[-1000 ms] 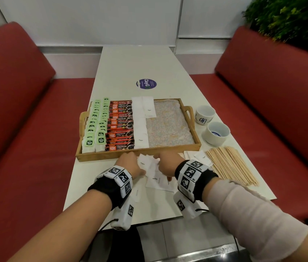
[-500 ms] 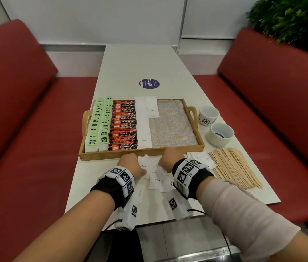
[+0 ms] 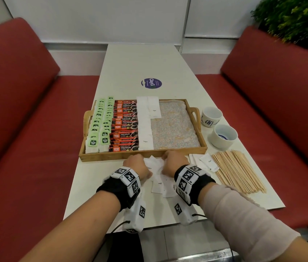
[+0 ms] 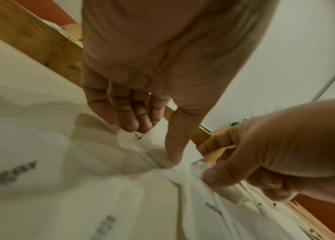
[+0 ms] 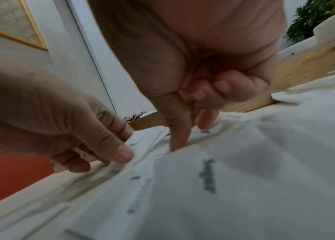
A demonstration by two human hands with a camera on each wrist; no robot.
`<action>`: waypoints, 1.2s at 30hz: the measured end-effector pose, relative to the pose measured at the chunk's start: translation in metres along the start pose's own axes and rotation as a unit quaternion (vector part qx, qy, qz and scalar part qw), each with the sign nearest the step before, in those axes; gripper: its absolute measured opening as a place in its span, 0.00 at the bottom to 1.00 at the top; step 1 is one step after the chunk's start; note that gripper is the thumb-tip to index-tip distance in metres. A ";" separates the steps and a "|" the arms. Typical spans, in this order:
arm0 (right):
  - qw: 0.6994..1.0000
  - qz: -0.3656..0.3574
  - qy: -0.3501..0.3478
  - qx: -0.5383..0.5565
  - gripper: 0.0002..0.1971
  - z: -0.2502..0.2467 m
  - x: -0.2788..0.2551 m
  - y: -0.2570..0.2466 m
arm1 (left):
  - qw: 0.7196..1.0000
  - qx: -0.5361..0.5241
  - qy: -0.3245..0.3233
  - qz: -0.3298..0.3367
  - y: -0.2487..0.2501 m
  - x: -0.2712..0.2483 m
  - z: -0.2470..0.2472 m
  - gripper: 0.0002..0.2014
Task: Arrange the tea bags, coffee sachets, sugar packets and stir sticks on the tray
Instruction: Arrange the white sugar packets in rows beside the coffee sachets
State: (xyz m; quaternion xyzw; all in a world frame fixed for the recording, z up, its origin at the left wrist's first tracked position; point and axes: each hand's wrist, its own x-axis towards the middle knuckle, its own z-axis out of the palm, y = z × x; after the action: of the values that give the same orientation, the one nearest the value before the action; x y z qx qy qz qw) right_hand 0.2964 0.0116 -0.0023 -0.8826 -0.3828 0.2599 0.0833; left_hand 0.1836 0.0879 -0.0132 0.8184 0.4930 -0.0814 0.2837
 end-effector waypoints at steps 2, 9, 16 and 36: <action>1.000 0.002 -0.001 -0.003 0.18 -0.004 -0.003 0.006 | 1.000 0.005 0.000 0.005 0.001 0.001 -0.001 0.23; 0.998 0.011 -0.029 0.048 0.21 -0.014 -0.007 0.008 | 1.000 0.023 -0.010 0.015 0.007 0.003 -0.004 0.22; 0.986 0.006 -0.018 0.166 0.16 -0.010 -0.004 0.005 | 1.000 0.010 0.005 0.019 0.007 0.001 -0.001 0.25; 0.969 -0.098 -0.039 0.224 0.13 -0.017 0.005 0.000 | 0.984 -0.163 0.017 0.068 -0.003 -0.006 -0.008 0.20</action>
State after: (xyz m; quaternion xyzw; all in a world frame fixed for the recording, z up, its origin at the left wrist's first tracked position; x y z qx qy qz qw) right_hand 0.3079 0.0164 0.0103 -0.7886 -0.4027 0.3634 0.2894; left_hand 0.1767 0.0889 -0.0048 0.7944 0.4471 0.0332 0.4098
